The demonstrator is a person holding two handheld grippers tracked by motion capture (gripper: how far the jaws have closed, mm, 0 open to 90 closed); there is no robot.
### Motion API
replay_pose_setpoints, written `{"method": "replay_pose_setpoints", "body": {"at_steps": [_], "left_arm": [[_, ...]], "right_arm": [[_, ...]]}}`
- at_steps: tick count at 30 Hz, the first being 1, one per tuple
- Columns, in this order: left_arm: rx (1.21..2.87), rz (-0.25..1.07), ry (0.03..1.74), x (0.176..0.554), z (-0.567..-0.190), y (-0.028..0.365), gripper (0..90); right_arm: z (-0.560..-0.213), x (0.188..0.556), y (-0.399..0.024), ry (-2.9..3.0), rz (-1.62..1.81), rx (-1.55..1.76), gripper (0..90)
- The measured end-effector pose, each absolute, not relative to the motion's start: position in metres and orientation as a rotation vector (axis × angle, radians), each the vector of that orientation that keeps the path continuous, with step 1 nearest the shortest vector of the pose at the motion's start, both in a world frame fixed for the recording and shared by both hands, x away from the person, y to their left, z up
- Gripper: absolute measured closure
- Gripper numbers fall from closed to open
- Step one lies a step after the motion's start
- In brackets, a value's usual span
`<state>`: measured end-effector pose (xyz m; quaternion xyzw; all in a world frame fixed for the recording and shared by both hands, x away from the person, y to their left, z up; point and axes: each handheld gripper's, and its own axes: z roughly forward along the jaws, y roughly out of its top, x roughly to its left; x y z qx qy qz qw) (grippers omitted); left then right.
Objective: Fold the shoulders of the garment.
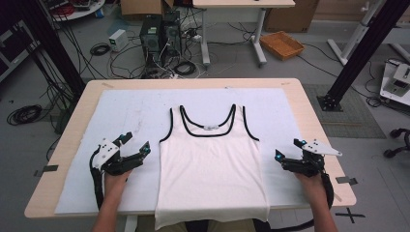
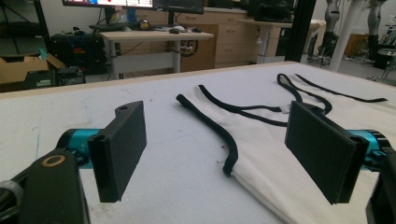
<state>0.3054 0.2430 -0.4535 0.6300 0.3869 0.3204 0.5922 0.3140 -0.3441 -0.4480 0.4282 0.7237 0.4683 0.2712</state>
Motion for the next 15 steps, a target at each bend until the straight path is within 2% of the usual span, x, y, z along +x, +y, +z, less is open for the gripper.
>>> {"method": "replay_pose_setpoints", "body": {"at_steps": [15], "left_arm": [[1.458,0.743,0.913,0.3056,-0.4535,0.2434,20.5]], "right_arm": [[-0.4477,0.3159,-0.3448,1.935,1.250,1.196,11.8]]}}
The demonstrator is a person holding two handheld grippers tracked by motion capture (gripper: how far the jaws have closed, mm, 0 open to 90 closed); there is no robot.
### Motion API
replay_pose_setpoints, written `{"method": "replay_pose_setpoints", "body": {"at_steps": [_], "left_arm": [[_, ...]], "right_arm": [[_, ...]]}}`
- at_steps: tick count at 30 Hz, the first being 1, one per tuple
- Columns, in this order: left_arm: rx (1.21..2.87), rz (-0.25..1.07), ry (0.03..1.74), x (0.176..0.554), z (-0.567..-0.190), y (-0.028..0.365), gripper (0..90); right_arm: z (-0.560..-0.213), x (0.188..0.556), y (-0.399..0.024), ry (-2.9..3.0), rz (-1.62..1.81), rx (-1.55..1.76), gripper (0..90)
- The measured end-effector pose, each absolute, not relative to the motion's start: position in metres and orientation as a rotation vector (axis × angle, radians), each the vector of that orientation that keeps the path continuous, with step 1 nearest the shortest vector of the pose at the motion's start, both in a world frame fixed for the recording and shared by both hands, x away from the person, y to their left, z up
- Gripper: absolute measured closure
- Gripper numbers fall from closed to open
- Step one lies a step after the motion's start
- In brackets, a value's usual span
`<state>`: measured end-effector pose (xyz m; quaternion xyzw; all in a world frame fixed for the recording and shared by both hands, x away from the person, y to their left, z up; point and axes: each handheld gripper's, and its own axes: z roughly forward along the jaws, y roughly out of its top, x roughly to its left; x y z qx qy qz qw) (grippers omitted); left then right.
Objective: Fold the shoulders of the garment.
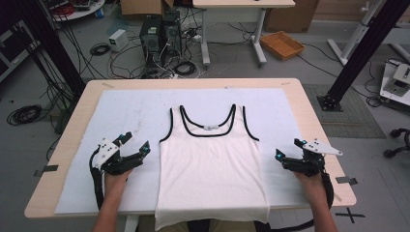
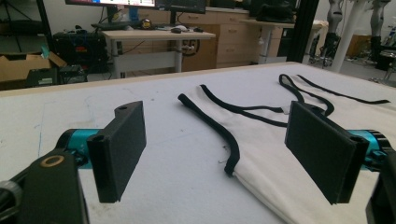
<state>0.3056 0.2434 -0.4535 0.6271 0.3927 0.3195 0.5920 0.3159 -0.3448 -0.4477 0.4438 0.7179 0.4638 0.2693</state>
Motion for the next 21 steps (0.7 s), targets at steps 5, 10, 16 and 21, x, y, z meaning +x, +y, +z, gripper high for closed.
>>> {"method": "replay_pose_setpoints", "body": {"at_steps": [5,10,16,21], "left_arm": [[1.455,0.742,0.913,0.306,-0.454,0.244,20.5],[1.458,0.743,0.914,0.306,-0.453,0.243,20.5],[1.456,0.740,0.918,0.306,-0.453,0.244,20.5],[1.454,0.742,0.925,0.306,-0.453,0.244,20.5]], "right_arm": [[-0.446,0.317,-0.346,1.942,1.257,1.215,11.8],[-0.439,0.317,-0.342,1.951,1.297,1.204,11.8],[-0.419,0.319,-0.331,1.968,1.412,1.167,11.8],[-0.392,0.333,-0.317,2.012,1.459,1.112,11.8]]}}
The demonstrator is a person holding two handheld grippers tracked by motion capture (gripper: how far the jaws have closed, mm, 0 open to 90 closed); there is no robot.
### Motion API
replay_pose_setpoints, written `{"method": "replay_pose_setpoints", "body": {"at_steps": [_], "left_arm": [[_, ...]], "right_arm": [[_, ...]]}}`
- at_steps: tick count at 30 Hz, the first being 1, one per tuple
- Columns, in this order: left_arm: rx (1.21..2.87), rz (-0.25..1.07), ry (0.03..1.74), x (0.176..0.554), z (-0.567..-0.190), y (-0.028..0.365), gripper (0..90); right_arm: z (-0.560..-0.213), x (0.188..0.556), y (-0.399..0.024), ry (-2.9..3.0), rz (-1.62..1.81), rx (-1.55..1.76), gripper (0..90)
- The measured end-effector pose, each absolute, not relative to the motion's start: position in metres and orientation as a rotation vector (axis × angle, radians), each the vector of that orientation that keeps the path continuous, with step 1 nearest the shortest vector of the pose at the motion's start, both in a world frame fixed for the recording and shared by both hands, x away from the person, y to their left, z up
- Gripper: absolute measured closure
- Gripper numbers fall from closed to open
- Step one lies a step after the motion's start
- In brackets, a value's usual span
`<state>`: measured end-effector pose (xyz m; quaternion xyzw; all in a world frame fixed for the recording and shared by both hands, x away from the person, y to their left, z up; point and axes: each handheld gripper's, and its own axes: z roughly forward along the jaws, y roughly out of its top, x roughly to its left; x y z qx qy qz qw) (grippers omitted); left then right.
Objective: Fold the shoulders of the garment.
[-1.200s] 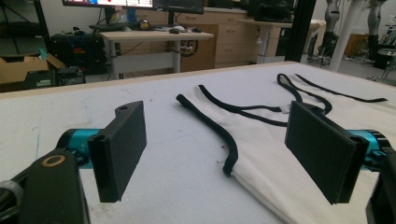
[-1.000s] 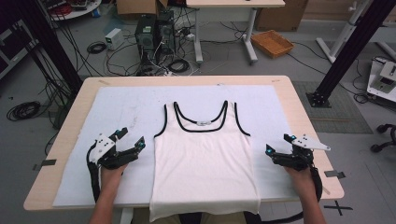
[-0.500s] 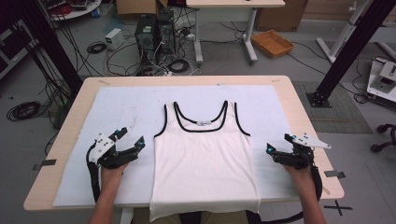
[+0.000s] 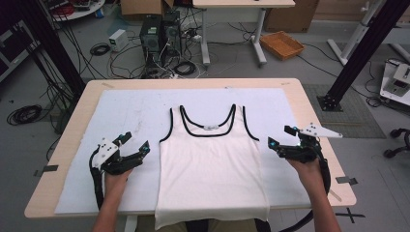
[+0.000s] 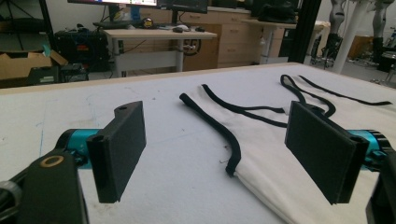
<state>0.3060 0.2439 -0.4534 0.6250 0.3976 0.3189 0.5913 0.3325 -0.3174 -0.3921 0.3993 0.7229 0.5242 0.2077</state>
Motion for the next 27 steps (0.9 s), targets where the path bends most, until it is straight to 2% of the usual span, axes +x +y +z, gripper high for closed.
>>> {"method": "replay_pose_setpoints", "body": {"at_steps": [5,10,11,16,23,25,27], "left_arm": [[1.451,0.742,0.927,0.306,-0.453,0.244,20.5],[1.450,0.741,0.931,0.306,-0.453,0.244,20.5],[1.444,0.740,0.941,0.307,-0.453,0.244,20.5],[1.447,0.738,0.950,0.307,-0.453,0.245,20.5],[1.446,0.727,0.957,0.308,-0.453,0.245,20.5],[1.443,0.721,0.964,0.309,-0.453,0.245,20.5],[1.441,0.721,0.969,0.309,-0.453,0.246,20.5]], "right_arm": [[-0.371,0.360,-0.300,2.040,1.439,1.086,11.8],[-0.367,0.385,-0.289,2.057,1.389,1.132,11.8],[-0.368,0.406,-0.277,2.077,1.318,1.181,11.8],[-0.377,0.436,-0.259,2.108,1.196,1.247,11.8],[-0.393,0.465,-0.240,2.148,1.091,1.305,12.0],[-0.398,0.471,-0.235,2.160,1.067,1.321,16.6],[-0.404,0.476,-0.232,2.170,1.051,1.339,16.6]]}}
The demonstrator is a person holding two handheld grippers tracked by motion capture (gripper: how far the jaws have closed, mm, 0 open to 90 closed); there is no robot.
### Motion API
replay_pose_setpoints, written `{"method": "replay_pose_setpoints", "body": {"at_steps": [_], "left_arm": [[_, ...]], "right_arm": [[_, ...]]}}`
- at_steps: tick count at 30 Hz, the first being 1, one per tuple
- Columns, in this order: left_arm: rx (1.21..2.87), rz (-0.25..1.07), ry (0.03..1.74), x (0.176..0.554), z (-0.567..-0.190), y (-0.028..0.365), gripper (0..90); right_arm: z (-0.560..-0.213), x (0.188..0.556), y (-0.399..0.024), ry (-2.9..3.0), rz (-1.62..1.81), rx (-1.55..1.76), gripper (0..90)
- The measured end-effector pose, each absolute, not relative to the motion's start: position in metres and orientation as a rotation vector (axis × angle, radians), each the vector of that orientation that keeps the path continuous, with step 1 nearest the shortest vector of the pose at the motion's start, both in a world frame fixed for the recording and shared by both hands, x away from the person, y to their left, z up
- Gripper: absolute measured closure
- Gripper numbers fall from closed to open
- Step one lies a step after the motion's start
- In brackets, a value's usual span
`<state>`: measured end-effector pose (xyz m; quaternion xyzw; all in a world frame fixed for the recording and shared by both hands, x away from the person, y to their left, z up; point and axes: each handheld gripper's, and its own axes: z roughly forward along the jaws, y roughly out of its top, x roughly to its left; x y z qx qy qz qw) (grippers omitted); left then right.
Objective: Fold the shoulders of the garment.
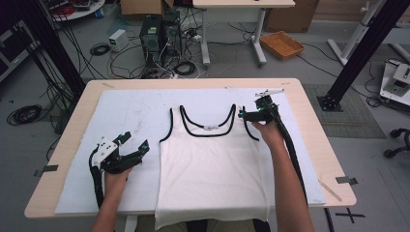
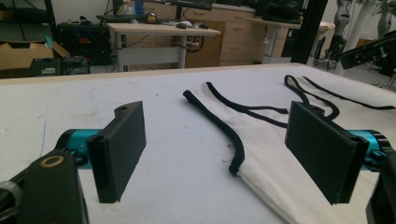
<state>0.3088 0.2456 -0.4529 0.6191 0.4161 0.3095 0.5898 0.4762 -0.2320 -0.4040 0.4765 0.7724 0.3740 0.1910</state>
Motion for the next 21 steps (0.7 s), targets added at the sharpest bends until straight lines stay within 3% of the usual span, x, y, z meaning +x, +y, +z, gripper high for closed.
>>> {"method": "replay_pose_setpoints", "body": {"at_steps": [4,6,11,14,19,21], "left_arm": [[1.450,0.716,0.970,0.309,-0.453,0.245,20.5],[1.453,0.715,0.971,0.310,-0.453,0.245,20.5],[1.454,0.702,0.989,0.312,-0.452,0.246,20.5],[1.456,0.699,0.991,0.312,-0.452,0.246,20.5],[1.459,0.697,0.994,0.312,-0.452,0.246,20.7],[1.459,0.698,0.993,0.312,-0.452,0.245,20.7]], "right_arm": [[-0.418,0.487,-0.228,2.194,0.988,1.387,17.7],[-0.424,0.492,-0.227,2.199,0.972,1.419,26.6],[-0.440,0.501,-0.222,2.258,0.871,1.434,38.4],[-0.441,0.502,-0.219,2.248,0.890,1.400,52.1],[-0.440,0.499,-0.212,2.299,0.901,1.320,85.5],[-0.438,0.497,-0.211,2.307,0.896,1.328,87.5]]}}
